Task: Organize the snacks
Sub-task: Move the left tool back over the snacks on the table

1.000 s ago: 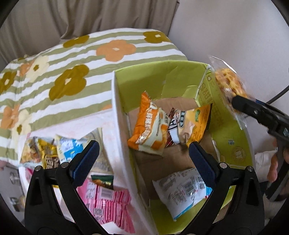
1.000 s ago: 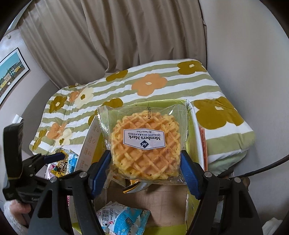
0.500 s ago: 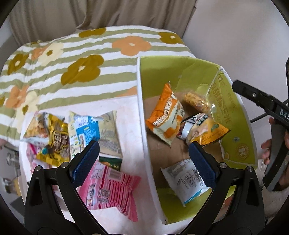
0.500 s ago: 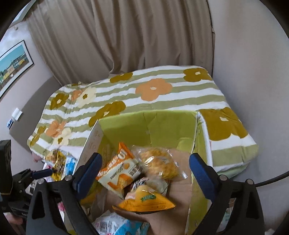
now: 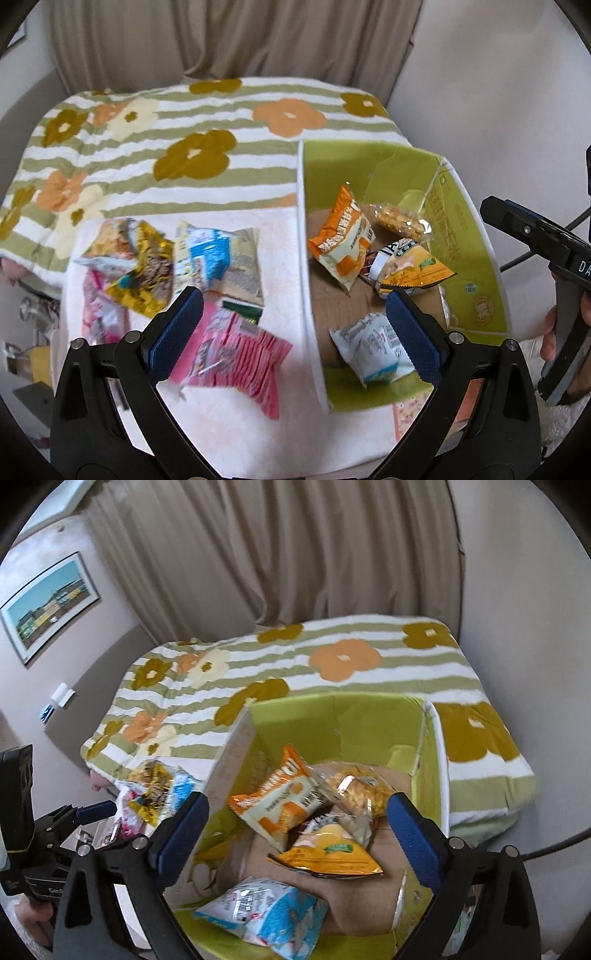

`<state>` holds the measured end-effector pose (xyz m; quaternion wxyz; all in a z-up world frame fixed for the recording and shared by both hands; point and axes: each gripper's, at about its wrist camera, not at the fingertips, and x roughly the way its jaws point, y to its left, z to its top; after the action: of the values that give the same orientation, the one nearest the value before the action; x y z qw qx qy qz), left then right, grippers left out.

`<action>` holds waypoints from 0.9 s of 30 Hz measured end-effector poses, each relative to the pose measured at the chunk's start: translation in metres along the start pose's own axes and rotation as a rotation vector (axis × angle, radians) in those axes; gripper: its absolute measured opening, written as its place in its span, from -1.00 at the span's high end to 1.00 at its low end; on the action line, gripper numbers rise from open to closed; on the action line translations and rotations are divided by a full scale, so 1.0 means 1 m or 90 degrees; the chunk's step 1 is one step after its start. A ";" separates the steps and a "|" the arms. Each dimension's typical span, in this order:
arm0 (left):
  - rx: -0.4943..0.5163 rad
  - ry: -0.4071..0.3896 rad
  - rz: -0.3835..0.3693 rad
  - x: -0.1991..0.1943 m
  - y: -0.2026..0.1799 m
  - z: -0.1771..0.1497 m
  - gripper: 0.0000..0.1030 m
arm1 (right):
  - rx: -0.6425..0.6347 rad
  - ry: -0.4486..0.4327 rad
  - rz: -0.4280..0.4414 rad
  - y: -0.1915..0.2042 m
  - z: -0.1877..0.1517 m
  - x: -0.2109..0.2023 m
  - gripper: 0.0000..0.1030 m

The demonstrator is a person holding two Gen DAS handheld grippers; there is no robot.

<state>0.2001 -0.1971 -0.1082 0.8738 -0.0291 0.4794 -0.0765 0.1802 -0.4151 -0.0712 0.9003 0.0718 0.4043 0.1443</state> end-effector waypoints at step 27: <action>-0.066 0.035 0.068 -0.062 0.232 -0.101 -0.91 | -0.038 0.027 0.072 0.188 -0.061 0.035 -0.87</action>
<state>0.1069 0.0444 -0.1394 0.8605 -0.0466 0.5073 -0.0059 0.1187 -0.2253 -0.0897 0.8835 0.0648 0.4144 0.2086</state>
